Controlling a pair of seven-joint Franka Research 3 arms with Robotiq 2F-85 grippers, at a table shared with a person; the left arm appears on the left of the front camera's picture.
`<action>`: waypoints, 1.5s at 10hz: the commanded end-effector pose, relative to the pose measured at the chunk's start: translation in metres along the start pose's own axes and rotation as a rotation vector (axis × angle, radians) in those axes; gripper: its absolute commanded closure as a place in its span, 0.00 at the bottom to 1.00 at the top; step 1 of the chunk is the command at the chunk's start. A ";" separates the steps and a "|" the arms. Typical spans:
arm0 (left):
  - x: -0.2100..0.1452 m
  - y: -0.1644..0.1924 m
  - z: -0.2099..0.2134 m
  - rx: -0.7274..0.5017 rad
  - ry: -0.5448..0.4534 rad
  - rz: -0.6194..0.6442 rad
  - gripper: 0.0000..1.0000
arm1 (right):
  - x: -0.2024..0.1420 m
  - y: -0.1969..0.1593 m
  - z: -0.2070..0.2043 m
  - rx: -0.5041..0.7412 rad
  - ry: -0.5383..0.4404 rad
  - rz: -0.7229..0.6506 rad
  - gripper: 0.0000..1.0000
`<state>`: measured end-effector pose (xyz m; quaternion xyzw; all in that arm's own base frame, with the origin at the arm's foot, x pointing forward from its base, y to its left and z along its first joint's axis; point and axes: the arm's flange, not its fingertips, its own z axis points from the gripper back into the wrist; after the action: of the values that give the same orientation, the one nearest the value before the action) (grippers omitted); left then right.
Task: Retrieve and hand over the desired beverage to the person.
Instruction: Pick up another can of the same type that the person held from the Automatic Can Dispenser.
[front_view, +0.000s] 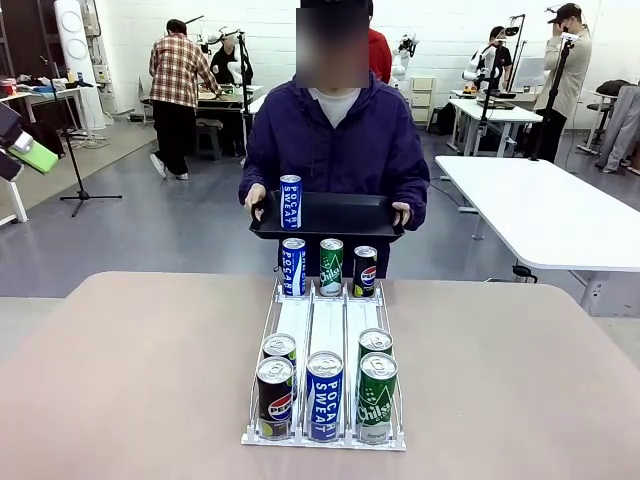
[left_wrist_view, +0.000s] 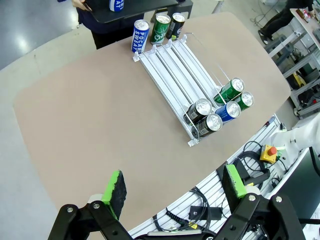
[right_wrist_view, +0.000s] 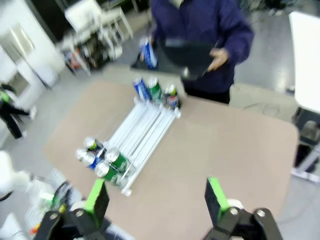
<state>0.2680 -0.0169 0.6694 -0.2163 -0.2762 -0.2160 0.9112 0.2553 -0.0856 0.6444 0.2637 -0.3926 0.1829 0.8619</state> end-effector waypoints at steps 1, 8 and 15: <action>-0.001 0.001 0.000 0.006 0.006 -0.011 0.00 | 0.018 0.040 -0.057 -0.014 0.262 -0.017 0.00; -0.001 0.001 0.000 0.006 0.006 -0.011 0.00 | -0.001 0.124 -0.308 -0.378 0.676 -0.343 0.00; -0.001 0.001 0.000 0.006 0.006 -0.011 0.00 | -0.018 0.129 -0.326 -0.370 0.687 -0.345 0.00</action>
<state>0.2678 -0.0177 0.6695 -0.2144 -0.2760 -0.2159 0.9117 0.3692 0.2108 0.4907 0.0866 -0.0631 0.0435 0.9933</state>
